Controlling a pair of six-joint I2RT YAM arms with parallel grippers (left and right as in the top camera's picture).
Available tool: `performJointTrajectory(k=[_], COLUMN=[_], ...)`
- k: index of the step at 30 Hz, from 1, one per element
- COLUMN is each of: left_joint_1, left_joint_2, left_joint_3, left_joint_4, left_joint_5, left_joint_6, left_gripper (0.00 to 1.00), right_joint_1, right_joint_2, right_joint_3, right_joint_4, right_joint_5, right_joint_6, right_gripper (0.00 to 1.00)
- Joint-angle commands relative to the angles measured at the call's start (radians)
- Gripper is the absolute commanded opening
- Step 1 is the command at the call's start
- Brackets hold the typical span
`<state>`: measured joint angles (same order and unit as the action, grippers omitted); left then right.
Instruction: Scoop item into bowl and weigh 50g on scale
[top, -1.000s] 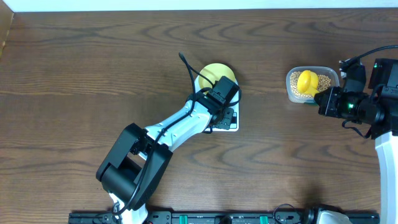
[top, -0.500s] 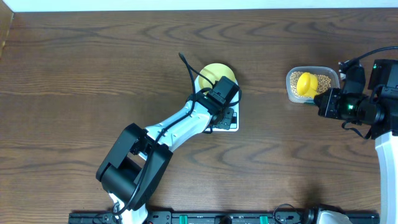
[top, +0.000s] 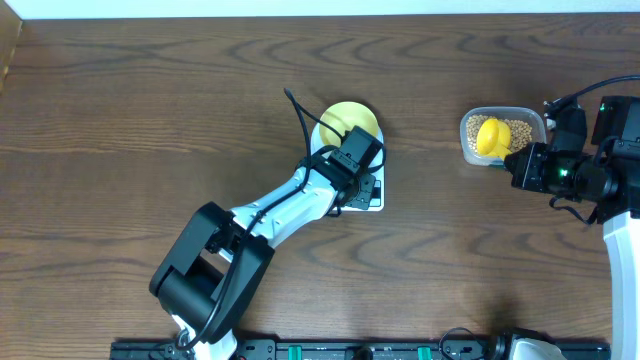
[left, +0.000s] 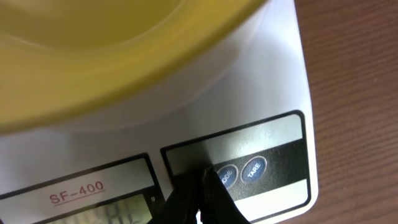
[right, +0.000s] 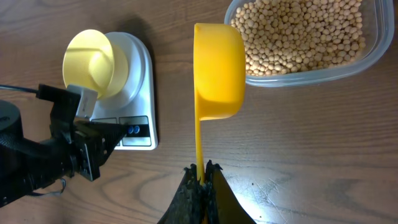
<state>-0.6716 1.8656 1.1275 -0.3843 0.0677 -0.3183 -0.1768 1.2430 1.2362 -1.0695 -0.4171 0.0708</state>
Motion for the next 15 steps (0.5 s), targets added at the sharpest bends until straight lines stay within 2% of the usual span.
performJointTrajectory(k=[1, 11, 15], left_joint_1=[0.003, 0.003, 0.003], left_joint_2=[-0.022, -0.350, -0.457], left_joint_3=[-0.048, -0.048, -0.048], left_joint_4=[-0.032, -0.096, -0.174], left_joint_5=[-0.034, 0.017, 0.022], left_joint_6=[-0.012, -0.013, -0.013], left_gripper=[0.07, 0.08, 0.17], right_joint_1=[0.008, 0.008, 0.008], right_joint_2=[-0.013, -0.013, -0.013], right_joint_3=[0.021, 0.021, 0.021], right_joint_4=[0.000, 0.003, 0.003], right_joint_5=[0.000, -0.005, -0.012], right_joint_6=[-0.005, -0.005, -0.005], right_gripper=[0.01, 0.01, 0.01])
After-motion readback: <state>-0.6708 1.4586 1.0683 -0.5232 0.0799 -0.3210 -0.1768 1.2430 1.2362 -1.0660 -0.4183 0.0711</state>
